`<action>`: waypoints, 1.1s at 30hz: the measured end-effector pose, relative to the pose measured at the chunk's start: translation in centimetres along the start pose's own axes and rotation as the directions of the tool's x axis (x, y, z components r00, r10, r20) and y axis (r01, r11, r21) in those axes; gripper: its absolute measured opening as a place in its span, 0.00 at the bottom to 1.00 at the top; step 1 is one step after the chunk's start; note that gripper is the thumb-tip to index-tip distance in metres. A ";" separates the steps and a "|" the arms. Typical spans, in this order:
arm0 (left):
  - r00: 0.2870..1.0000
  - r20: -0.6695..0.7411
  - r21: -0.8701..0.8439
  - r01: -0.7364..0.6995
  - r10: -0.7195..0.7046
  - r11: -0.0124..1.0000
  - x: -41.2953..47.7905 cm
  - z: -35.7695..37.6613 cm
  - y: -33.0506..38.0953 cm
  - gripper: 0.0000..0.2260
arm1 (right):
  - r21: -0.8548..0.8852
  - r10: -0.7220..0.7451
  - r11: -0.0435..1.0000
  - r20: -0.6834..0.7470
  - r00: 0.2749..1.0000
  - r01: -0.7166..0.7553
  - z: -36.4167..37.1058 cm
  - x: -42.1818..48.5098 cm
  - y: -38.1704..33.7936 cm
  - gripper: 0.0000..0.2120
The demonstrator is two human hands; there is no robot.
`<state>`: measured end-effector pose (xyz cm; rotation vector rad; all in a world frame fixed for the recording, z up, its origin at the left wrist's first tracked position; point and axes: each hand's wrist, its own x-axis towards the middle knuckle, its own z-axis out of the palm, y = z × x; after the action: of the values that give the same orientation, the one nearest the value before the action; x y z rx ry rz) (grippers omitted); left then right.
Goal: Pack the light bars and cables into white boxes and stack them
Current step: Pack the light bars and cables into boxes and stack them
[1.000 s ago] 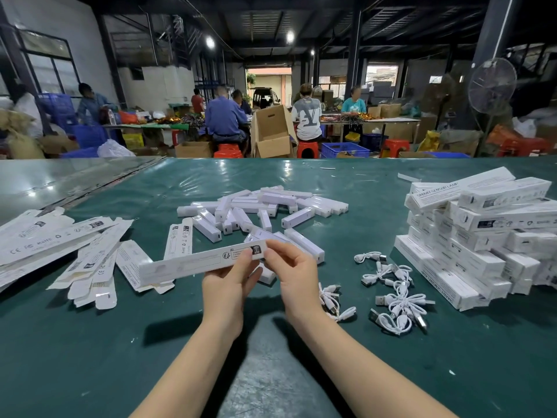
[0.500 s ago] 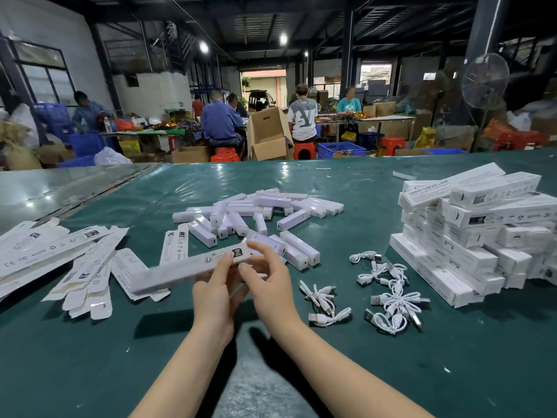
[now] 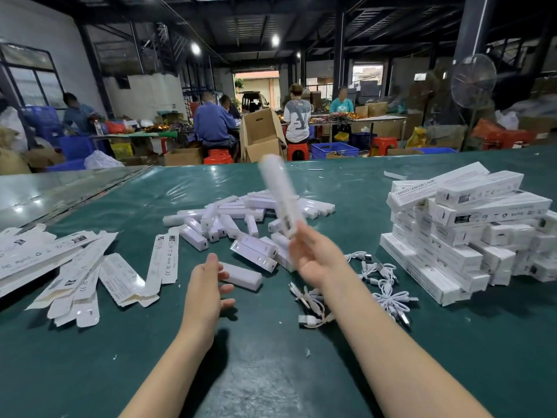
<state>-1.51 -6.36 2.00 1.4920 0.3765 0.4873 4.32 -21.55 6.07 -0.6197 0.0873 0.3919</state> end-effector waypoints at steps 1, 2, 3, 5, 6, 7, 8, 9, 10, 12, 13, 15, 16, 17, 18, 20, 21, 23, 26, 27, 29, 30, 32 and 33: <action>1.000 0.006 0.002 0.006 -0.006 1.000 0.0 0.0 -0.1 0.14 | 0.124 -0.071 0.989 -0.061 0.996 0.078 -0.3 0.0 -1.0 0.05; 1.000 0.011 0.006 0.005 -0.005 1.000 0.0 0.0 -0.2 0.14 | 0.227 -0.135 0.961 -0.120 0.984 0.160 -0.7 -0.1 -2.0 0.05; 1.000 0.015 0.011 0.002 -0.002 1.000 -0.1 0.1 -0.2 0.14 | 0.321 -0.188 0.918 -0.163 0.969 0.232 -1.0 -0.3 -3.0 0.05; 1.000 0.028 0.021 -0.008 0.007 1.000 -0.2 0.4 -0.3 0.14 | 0.486 -0.258 0.809 -0.209 0.943 0.330 -1.6 -0.8 -4.8 0.05; 0.999 0.032 0.027 -0.013 0.012 1.000 -0.2 0.5 -0.3 0.14 | 0.555 -0.277 0.755 -0.214 0.937 0.350 -1.8 -1.0 -5.6 0.05; 0.999 0.033 0.030 -0.017 0.016 0.999 -0.3 0.6 -0.4 0.14 | 0.617 -0.284 0.704 -0.211 0.935 0.353 -1.9 -1.3 -6.2 0.05; 0.999 0.032 0.029 -0.019 0.018 0.999 -0.3 0.7 -0.4 0.15 | 0.669 -0.283 0.658 -0.205 0.937 0.345 -1.9 -1.4 -6.7 0.07; 0.999 0.030 0.024 -0.019 0.019 1.000 -0.3 0.6 -0.3 0.15 | 0.716 -0.282 0.613 -0.197 0.939 0.334 -1.9 -1.6 -7.1 0.09; 0.999 0.027 0.017 -0.017 0.017 1.000 -0.3 0.6 -0.3 0.15 | 0.757 -0.278 0.570 -0.189 0.942 0.320 -1.9 -1.6 -7.3 0.10; 1.000 0.025 0.005 -0.014 0.014 1.000 -0.3 0.5 -0.2 0.15 | 0.809 -0.274 0.509 -0.170 0.947 0.293 -1.8 -1.7 -7.7 0.10; 1.000 0.026 0.004 -0.013 0.013 1.000 -0.4 0.5 -0.2 0.15 | 0.823 -0.276 0.493 -0.161 0.948 0.283 -1.8 -1.7 -7.8 0.10; 1.000 0.029 0.003 -0.011 0.011 1.000 -0.4 0.5 -0.2 0.15 | 0.835 -0.268 0.475 -0.163 0.949 0.278 -2.0 -1.8 -7.9 0.09; 0.999 0.032 0.003 -0.010 0.010 1.000 -0.4 0.5 -0.2 0.15 | 0.838 -0.266 0.470 -0.166 0.950 0.278 -2.1 -1.9 -8.0 0.08; 0.999 0.034 0.003 -0.008 0.008 1.000 -0.5 0.5 -0.2 0.15 | 0.841 -0.265 0.464 -0.169 0.949 0.279 -2.2 -1.9 -8.2 0.08; 0.999 0.036 0.002 -0.005 0.005 1.000 -0.4 0.5 -0.2 0.15 | 0.844 -0.266 0.456 -0.175 0.948 0.284 -2.2 -2.0 -8.3 0.08; 0.999 0.037 0.003 0.000 0.000 1.000 -0.4 0.4 -0.2 0.14 | 0.847 -0.282 0.426 -0.208 0.937 0.317 -2.2 -2.1 -8.6 0.06; 0.999 0.038 0.006 0.003 -0.003 1.000 -0.4 0.4 -0.1 0.14 | 0.850 -0.295 0.405 -0.229 0.928 0.338 -2.2 -2.2 -8.8 0.05; 0.999 0.037 0.011 0.009 -0.010 1.000 -0.4 0.4 -0.1 0.14 | 0.853 -0.334 0.381 -0.233 0.914 0.357 -2.5 -2.3 -9.2 0.10; 0.999 0.037 0.014 0.011 -0.012 1.000 -0.4 0.4 -0.1 0.14 | 0.833 -0.357 0.435 -0.188 0.915 0.341 -2.8 -2.3 -9.5 0.11; 0.999 0.036 0.013 0.014 -0.015 1.000 -0.4 0.4 -0.1 0.14 | 0.817 -0.364 0.465 -0.173 0.915 0.340 -2.9 -2.2 -9.5 0.12; 0.999 0.035 0.011 0.022 -0.022 1.000 -0.4 0.4 -0.2 0.13 | 0.790 -0.378 0.517 -0.136 0.916 0.330 -2.8 -2.0 -9.2 0.14; 0.999 0.035 0.013 0.024 -0.025 1.000 -0.3 0.4 -0.2 0.12 | 0.773 -0.381 0.544 -0.118 0.917 0.325 -2.6 -1.9 -8.9 0.18; 0.999 0.042 0.031 0.018 -0.019 0.999 -0.2 0.2 -0.4 0.10 | 0.713 -0.372 0.618 -0.105 0.922 0.331 -1.9 -1.5 -8.1 0.21; 0.999 0.051 0.057 0.010 -0.013 0.998 -0.2 0.1 -0.6 0.08 | 0.671 -0.357 0.667 -0.094 0.929 0.324 -1.5 -1.3 -7.4 0.20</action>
<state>-1.62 -6.54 1.43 1.5536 0.3609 0.4313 6.00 -28.37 9.19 0.1164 0.0616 -0.0155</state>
